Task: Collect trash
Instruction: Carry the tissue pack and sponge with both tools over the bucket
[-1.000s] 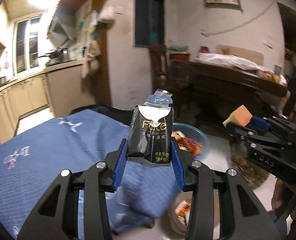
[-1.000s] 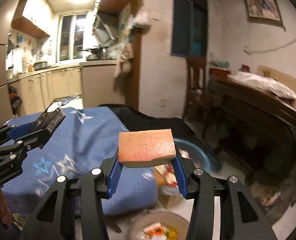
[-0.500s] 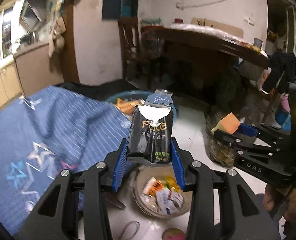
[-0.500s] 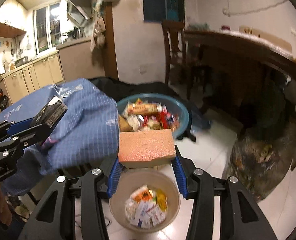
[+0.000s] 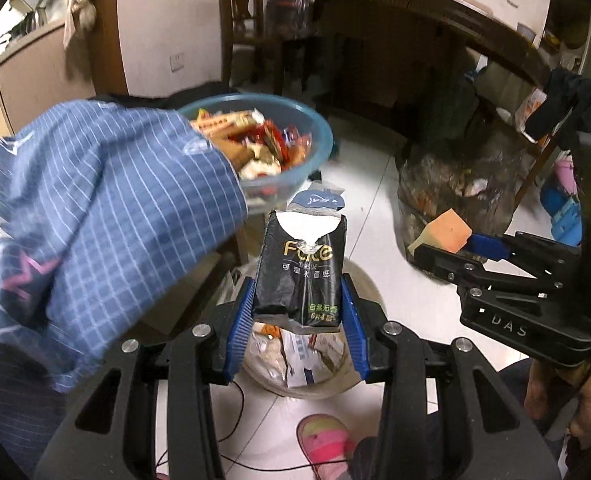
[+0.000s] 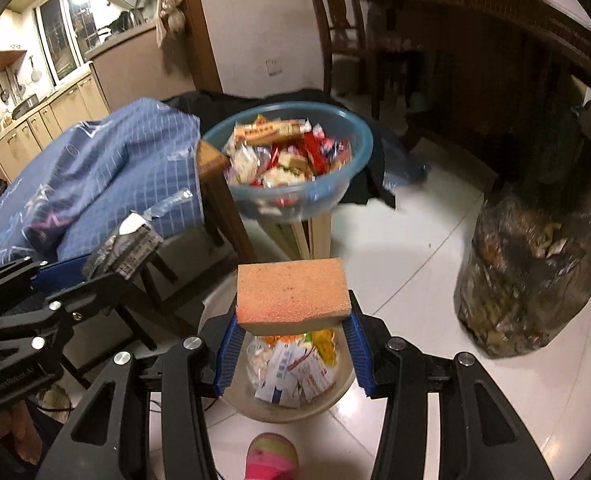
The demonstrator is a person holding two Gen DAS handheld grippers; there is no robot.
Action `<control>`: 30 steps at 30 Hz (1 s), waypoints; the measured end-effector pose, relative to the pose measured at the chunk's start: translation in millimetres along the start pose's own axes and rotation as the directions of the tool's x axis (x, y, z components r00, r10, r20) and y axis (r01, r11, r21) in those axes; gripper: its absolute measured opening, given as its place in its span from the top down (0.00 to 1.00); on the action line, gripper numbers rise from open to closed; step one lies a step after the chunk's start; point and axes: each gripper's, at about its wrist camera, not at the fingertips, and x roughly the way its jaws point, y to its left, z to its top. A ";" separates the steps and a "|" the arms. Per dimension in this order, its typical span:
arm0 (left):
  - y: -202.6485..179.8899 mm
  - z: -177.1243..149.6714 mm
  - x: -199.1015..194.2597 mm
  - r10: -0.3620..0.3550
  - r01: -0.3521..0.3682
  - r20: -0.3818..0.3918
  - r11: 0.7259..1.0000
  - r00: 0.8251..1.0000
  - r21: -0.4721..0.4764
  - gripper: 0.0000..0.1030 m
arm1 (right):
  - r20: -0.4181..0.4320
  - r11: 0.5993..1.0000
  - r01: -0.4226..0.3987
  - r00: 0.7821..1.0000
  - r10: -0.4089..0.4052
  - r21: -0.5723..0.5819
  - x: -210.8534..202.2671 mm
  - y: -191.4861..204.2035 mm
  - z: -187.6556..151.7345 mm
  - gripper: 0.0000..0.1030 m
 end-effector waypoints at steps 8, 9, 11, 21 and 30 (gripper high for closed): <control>-2.7 -7.2 28.1 0.004 -0.004 -0.072 1.000 0.997 0.000 0.61 | -0.058 1.000 0.008 0.998 -0.006 0.030 28.1 -9.6 -14.1 0.53; -3.1 -8.6 29.5 0.005 -0.005 -0.077 1.000 0.997 0.000 0.61 | -0.064 0.999 0.010 0.998 -0.008 0.032 31.7 -10.3 -15.7 0.53; -3.9 -11.4 33.0 0.008 -0.008 -0.088 1.000 0.996 0.002 0.61 | -0.071 0.999 0.011 0.997 -0.009 0.034 34.8 -10.7 -18.9 0.53; 0.7 -15.3 45.1 0.015 -0.015 -0.121 1.000 0.993 0.000 0.61 | -0.097 0.999 0.007 0.995 -0.003 0.041 51.0 -10.3 -23.3 0.53; 9.3 -20.5 60.0 0.029 -0.030 -0.156 1.000 0.987 -0.008 0.61 | -0.109 0.999 0.006 0.994 -0.001 0.047 58.6 -15.2 -23.1 0.53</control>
